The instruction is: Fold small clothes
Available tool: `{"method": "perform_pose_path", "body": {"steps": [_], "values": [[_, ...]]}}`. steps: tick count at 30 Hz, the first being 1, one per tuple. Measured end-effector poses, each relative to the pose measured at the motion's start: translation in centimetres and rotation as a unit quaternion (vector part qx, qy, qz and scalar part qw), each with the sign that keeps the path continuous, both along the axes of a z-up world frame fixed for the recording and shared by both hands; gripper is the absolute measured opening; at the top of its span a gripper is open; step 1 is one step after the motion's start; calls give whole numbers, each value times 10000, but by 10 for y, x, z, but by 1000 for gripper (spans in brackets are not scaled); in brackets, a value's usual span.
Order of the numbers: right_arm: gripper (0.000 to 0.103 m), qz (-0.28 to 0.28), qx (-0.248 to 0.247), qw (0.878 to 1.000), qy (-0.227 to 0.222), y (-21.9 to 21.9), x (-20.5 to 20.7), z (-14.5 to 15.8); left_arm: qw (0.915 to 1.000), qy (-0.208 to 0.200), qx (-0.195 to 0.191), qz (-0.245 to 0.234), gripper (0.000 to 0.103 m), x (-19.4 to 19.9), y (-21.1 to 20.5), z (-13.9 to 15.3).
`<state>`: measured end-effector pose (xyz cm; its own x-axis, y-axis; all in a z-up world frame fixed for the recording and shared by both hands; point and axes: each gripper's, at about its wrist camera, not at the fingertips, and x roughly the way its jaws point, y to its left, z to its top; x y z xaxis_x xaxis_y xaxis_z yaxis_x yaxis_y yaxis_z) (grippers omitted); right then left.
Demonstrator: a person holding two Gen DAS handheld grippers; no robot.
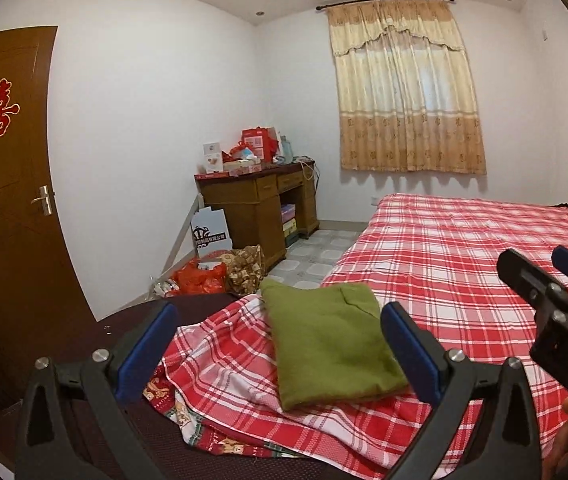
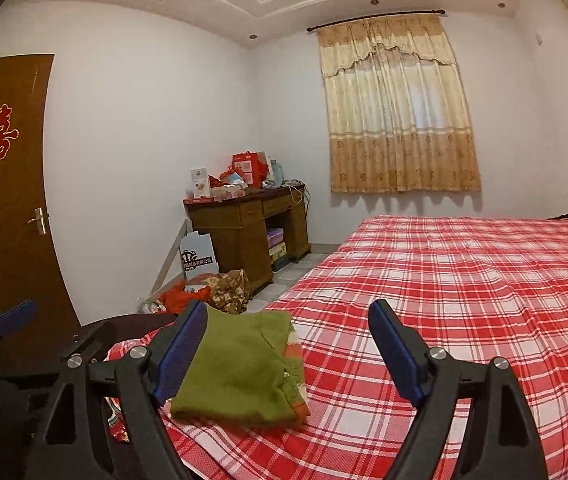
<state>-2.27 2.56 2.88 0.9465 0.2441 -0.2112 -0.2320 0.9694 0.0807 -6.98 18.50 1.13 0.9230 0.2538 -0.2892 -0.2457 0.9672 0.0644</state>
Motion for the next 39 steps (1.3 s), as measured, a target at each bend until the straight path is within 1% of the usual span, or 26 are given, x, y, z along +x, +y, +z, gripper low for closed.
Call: {"method": "perform_pose_path", "body": {"steps": [3,11,18,39], "values": [[84,16,50,10000,12,-2,1,-1,10000,8,-34,6,103,-2,0,0],[84,43,46,9999,81,0,4,-4,10000,83,40,5,103,-1,-2,-1],[84,33,48,9999,94,1,3,-5,9998,209,-75,9,103,5,1,-4],[84,22,96,9997,201,-3,4,-7,9996,267,-68,-7,103,6,-5,-6]]}}
